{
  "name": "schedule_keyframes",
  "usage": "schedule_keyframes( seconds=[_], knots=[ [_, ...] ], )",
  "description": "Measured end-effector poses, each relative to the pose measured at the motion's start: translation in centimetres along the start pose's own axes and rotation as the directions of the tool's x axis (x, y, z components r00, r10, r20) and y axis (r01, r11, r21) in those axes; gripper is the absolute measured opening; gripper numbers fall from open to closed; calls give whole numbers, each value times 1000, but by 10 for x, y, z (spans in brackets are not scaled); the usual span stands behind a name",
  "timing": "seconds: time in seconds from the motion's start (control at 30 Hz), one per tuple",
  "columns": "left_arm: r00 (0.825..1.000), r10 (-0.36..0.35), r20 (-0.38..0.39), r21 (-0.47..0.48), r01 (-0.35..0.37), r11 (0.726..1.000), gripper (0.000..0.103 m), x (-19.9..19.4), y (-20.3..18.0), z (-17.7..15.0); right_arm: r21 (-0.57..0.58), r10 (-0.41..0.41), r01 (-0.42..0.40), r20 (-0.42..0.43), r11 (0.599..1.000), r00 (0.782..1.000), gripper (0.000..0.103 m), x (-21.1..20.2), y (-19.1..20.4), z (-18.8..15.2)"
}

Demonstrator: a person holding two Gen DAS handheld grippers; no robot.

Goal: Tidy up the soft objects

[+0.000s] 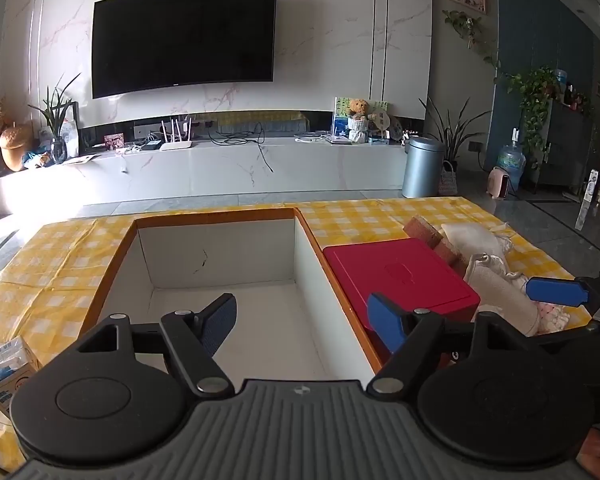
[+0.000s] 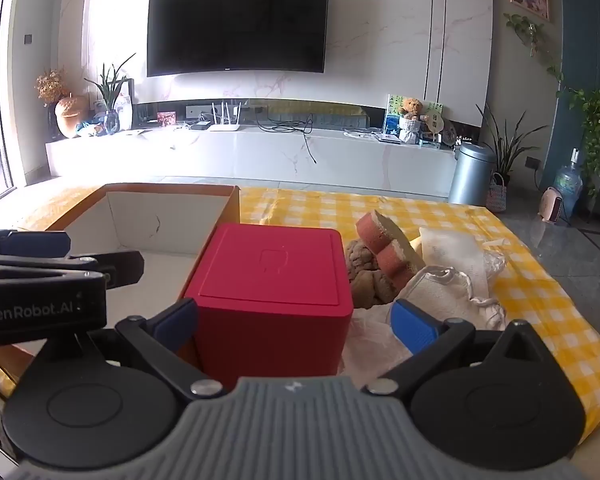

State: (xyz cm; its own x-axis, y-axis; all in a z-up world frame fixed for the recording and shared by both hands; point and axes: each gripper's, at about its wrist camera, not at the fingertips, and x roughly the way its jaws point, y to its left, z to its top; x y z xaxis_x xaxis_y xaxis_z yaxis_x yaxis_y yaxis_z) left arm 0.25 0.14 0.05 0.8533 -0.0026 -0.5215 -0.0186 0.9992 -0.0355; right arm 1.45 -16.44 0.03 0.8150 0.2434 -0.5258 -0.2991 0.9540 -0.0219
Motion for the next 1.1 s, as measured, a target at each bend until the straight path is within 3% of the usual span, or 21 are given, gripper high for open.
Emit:
schedule_keyframes(
  seconds=[0.27,1.1],
  knots=[
    [998,11,61,12,-12,1000,88,-7,-3,-2,-15,-21,21,10,1000,1000,100,-2,0,0],
    [999,7,39,3,-8,1000,85,-3,-2,-7,-16,-12,12,-3,1000,1000,100,0,0,-1]
  ],
)
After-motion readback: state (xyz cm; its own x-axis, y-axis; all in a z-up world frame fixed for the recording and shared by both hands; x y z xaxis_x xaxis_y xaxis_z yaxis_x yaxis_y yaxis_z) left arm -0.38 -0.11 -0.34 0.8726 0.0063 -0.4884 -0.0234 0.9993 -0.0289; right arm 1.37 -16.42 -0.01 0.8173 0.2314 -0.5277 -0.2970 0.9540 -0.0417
